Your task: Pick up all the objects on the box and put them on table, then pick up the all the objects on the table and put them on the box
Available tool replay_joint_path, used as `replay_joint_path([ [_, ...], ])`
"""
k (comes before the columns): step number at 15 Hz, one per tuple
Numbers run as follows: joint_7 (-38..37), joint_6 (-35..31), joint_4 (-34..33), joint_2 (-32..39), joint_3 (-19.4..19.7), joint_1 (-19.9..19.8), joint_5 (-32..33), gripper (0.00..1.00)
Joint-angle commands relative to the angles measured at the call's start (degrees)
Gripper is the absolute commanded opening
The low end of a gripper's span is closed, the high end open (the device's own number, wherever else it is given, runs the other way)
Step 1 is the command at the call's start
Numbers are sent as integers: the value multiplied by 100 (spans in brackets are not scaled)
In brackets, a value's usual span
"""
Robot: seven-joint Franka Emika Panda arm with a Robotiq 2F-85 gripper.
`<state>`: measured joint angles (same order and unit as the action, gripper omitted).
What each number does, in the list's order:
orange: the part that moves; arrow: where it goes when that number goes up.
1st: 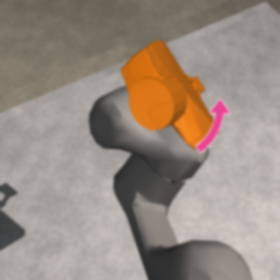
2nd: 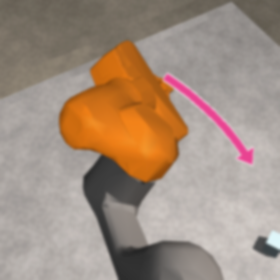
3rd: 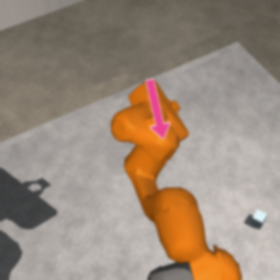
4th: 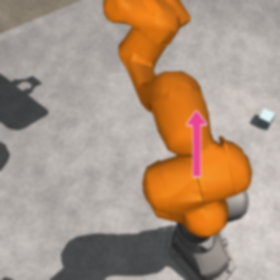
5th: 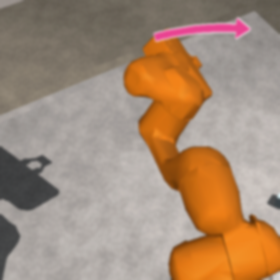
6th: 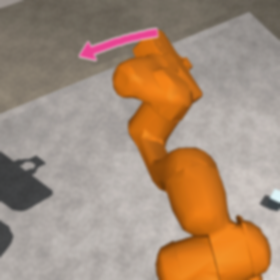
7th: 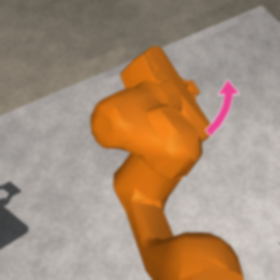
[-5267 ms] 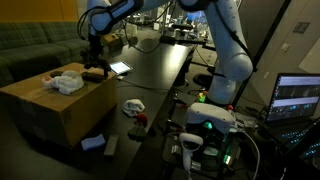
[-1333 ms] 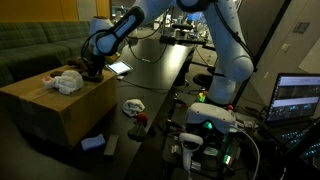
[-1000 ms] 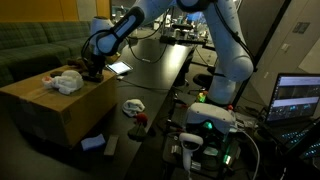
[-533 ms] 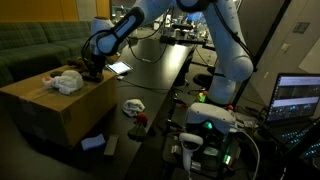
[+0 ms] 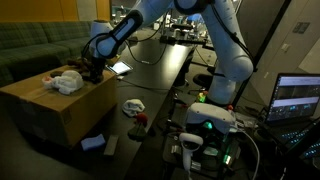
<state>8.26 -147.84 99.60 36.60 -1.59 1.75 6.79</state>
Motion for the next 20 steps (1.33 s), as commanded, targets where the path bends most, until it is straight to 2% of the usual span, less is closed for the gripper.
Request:
replay_joint_path([
  [1, 123, 62, -181, 65, -30, -21, 25, 73],
  [2, 140, 67, -175, 49, -38, -25, 18, 70],
  [7, 157, 136, -92, -141, -25, 5, 60, 32],
  [14, 118, 483, 428, -725, 8, 44, 186, 32],
  [20, 69, 360, 1653, -1614, 45, 36, 348, 32],
])
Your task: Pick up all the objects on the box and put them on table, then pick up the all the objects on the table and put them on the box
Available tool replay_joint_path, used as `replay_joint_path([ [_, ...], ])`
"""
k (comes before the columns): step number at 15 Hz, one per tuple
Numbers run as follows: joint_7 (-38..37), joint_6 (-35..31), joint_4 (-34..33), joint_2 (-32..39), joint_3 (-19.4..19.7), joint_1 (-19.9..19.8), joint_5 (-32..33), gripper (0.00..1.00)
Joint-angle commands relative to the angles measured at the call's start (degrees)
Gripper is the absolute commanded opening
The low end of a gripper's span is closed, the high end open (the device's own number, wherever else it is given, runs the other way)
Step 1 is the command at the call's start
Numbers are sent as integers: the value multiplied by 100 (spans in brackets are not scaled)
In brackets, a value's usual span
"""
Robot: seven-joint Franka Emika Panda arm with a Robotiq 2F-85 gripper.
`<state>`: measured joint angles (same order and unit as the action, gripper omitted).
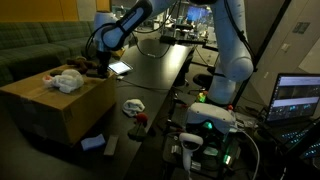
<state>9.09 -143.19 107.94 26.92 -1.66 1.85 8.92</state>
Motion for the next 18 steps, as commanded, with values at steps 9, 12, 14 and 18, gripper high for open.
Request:
replay_joint_path([
  [9, -484, -472, 2524, -1331, 42, 162, 280, 32],
  [12, -918, -837, 2811, -1056, 39, 368, 415, 32],
  [14, -1311, -1079, 2882, -774, 91, 560, 550, 32],
  [18, -1927, -1530, 2628, 10, 325, 954, 789, 32],
])
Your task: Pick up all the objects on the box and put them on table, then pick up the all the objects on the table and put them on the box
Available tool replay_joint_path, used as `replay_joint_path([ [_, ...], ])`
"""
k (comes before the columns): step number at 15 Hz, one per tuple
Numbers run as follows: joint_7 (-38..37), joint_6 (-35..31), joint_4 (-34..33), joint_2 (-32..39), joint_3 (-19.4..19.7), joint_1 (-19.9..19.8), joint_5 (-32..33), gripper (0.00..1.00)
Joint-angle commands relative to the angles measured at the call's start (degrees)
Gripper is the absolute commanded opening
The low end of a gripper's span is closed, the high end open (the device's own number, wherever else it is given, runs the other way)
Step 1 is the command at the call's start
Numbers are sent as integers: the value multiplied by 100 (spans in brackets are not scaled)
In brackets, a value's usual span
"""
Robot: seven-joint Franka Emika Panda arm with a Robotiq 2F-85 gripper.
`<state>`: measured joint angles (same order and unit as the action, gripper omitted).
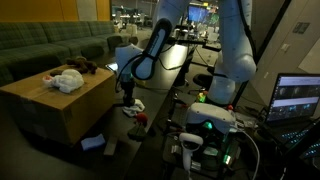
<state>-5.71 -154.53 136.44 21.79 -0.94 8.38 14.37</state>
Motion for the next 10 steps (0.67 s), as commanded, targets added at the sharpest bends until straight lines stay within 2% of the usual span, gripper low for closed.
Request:
replay_joint_path([
  [1, -548, -496, -309, 709, 350, 403, 291, 32],
  [6, -695, -843, -896, 1582, 762, 816, 191, 32],
  [10, -666, -962, -1433, 2139, 845, 893, 26, 32],
])
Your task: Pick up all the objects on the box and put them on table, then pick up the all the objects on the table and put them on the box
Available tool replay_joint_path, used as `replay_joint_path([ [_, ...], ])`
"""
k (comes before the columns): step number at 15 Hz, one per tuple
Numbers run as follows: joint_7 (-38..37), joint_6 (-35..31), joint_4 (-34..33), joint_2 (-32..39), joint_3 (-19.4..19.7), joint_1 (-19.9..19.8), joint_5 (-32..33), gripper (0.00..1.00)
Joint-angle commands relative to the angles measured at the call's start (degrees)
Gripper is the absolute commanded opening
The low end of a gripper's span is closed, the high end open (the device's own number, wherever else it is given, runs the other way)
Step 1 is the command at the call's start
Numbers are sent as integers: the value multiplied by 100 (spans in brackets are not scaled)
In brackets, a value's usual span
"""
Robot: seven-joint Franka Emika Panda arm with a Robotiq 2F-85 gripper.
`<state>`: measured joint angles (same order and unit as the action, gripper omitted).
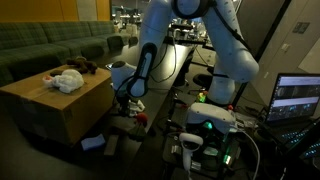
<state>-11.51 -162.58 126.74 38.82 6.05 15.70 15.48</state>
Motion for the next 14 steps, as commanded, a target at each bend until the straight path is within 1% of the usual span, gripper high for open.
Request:
replay_joint_path([
  [1, -90, -154, -570, 511, 179, 190, -102, 32],
  [3, -57, -185, -734, 668, 179, 172, -159, 32],
  [4, -51, -184, -813, 733, 181, 167, -183, 54],
  [5, -41, -179, -845, 753, 202, 164, -187, 82],
  [6, -12, -150, -892, 777, 182, 128, -212, 83],
  [8, -32, -160, -865, 737, 248, 150, -212, 96],
  [9, -34, -173, -794, 674, 269, 146, -211, 100],
  [14, -181, -180, -385, 331, 463, 171, -232, 100],
])
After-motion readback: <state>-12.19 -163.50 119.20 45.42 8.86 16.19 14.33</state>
